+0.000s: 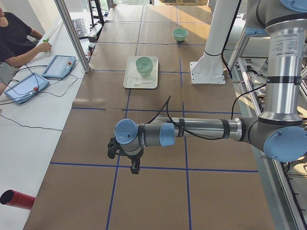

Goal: Stack green bowls together

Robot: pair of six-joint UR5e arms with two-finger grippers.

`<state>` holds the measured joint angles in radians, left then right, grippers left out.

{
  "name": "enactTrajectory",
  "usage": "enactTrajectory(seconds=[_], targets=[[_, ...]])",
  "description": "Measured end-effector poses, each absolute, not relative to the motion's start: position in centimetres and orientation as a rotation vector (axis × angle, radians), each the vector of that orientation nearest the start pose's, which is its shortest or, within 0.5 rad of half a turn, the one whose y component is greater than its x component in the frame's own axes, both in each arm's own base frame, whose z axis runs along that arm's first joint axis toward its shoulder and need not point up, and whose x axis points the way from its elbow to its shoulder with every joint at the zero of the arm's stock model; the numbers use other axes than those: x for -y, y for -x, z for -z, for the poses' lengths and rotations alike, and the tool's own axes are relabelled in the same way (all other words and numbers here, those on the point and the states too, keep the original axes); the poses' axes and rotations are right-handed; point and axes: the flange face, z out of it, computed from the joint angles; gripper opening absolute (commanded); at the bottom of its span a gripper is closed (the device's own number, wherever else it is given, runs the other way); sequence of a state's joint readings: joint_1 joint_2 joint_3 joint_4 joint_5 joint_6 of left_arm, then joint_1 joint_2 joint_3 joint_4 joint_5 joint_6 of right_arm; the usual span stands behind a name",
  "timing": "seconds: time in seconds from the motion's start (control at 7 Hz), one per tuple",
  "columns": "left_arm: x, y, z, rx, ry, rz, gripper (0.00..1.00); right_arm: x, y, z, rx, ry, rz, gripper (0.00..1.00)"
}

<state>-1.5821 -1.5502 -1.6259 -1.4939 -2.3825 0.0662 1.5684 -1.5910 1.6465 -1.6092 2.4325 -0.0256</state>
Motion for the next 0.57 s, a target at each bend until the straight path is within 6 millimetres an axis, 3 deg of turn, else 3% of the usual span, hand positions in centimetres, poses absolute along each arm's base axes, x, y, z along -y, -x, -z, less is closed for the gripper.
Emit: enactTrajectory(seconds=[0.57], targets=[[48.10,6.83,-64.65,-0.786,0.007,-0.034,1.00,48.14,-5.91,-63.24,0.867,-0.022,0.027,1.00]])
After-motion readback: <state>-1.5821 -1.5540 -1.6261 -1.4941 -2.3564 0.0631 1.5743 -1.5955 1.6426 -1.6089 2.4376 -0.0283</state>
